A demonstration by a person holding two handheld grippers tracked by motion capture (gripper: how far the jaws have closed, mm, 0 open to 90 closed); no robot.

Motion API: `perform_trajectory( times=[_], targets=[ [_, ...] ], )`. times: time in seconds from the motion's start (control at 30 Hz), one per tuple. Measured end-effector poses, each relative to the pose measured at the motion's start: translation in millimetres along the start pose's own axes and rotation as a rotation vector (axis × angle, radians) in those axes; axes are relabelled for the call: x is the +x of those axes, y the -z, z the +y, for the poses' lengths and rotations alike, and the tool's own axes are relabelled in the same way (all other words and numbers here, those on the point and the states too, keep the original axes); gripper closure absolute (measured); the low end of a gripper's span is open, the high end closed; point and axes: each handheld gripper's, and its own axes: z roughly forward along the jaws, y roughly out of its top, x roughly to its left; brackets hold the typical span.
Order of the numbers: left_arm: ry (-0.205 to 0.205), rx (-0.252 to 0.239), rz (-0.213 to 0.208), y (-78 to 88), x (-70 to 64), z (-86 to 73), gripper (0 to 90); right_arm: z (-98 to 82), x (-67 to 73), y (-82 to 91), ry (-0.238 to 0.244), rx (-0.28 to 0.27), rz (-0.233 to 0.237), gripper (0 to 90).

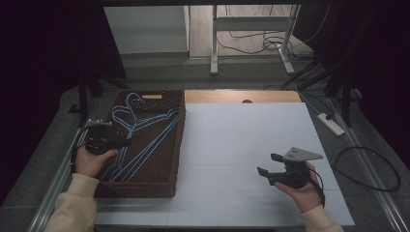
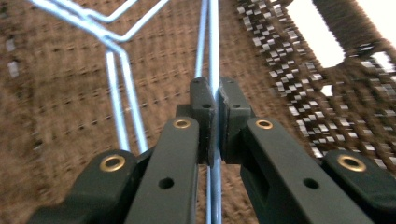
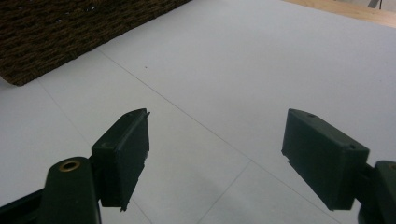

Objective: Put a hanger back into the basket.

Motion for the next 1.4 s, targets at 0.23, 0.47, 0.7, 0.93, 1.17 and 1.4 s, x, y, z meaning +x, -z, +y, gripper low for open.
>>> perform_trajectory(
  times=[0.23,0.47,0.7,0.93,1.17,1.4],
  targets=[
    [-0.04,-0.065,0.107,6.4,-5.9,2.3,61.9,0.0,0.8,-1.3,0.004,0.004,0.004,23.3],
    [-0.143,-0.215,0.059,29.3,-37.1,2.5,36.8,0.0,0.6,-1.8,0.002,0.006,0.005,23.2],
    [-0.228,-0.285,-0.085,36.9,-76.6,-4.8,30.9,-0.4,-0.5,-1.4,-0.002,0.009,0.0,23.0],
    [-0.279,-0.305,-0.14,36.9,-105.4,-13.3,29.9,-0.5,-1.6,-0.2,-0.004,0.008,-0.003,23.0],
    [-0.306,-0.292,-0.173,30.8,-119.1,-27.3,29.9,-1.2,-1.9,0.1,-0.006,0.009,-0.007,23.0],
    [-0.34,-0.281,-0.177,20.8,-130.2,-39.5,29.6,-4.0,-2.9,3.1,-0.014,0.008,-0.014,23.0]
  ],
)
